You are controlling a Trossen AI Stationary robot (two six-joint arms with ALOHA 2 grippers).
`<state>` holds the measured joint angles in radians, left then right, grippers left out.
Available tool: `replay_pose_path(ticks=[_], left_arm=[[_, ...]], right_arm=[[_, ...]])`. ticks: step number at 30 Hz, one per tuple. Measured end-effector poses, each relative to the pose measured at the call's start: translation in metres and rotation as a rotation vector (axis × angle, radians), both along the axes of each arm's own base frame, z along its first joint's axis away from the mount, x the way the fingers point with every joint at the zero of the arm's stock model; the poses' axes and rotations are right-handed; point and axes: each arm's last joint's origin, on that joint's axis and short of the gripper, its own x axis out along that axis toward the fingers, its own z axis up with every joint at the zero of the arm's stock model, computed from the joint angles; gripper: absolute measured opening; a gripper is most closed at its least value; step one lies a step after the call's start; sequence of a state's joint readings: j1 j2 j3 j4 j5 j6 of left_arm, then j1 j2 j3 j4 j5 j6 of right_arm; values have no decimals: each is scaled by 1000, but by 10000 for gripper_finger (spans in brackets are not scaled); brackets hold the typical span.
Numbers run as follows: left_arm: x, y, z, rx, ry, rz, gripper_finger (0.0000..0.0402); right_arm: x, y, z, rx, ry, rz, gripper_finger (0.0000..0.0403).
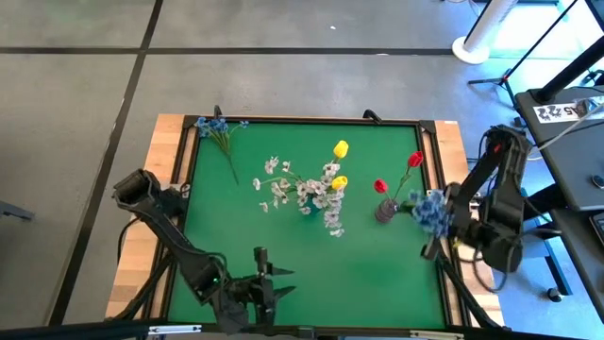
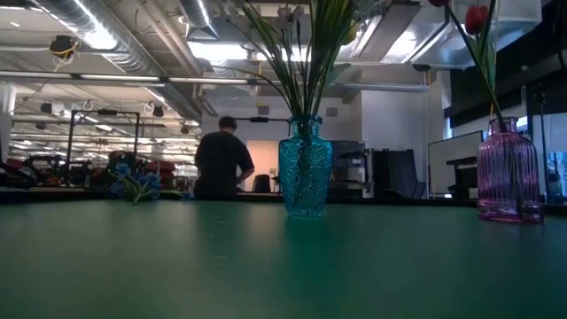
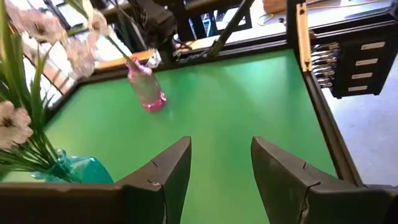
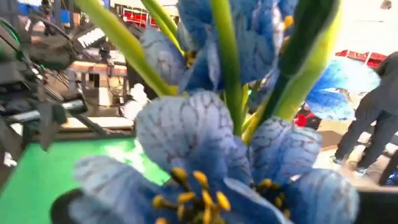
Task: Sort flowers into vase by color
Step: Put the bottom blue flowers into the purple vase
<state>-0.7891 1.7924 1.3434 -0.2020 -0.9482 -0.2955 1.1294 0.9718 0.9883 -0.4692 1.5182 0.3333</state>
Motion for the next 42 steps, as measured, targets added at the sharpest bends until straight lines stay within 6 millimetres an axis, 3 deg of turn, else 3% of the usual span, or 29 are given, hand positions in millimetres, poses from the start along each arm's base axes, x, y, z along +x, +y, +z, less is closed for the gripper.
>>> replay_pose_path(ticks=[2,7,14,24,28,35,42], left_arm=[[3,5,-3,-13,10,6,164],[7,13,-12,-25,25,34,164],[11,24,-19,-42,34,76,164],[8,22,-17,-49,12,100,164],[-11,24,4,-45,24,70,164],[-58,68,33,-181,169,223,164],[-72,110,25,-201,239,553,165]], right_arm=[[-4,-16,-2,1,18,-3,13],[-14,-54,-4,65,195,175,16],[-30,-93,-1,128,189,114,10],[-23,-97,-32,194,181,-39,9],[-19,-97,-44,261,186,-74,22],[-13,-97,-62,290,275,-87,66],[-9,-94,-62,288,370,-24,159]])
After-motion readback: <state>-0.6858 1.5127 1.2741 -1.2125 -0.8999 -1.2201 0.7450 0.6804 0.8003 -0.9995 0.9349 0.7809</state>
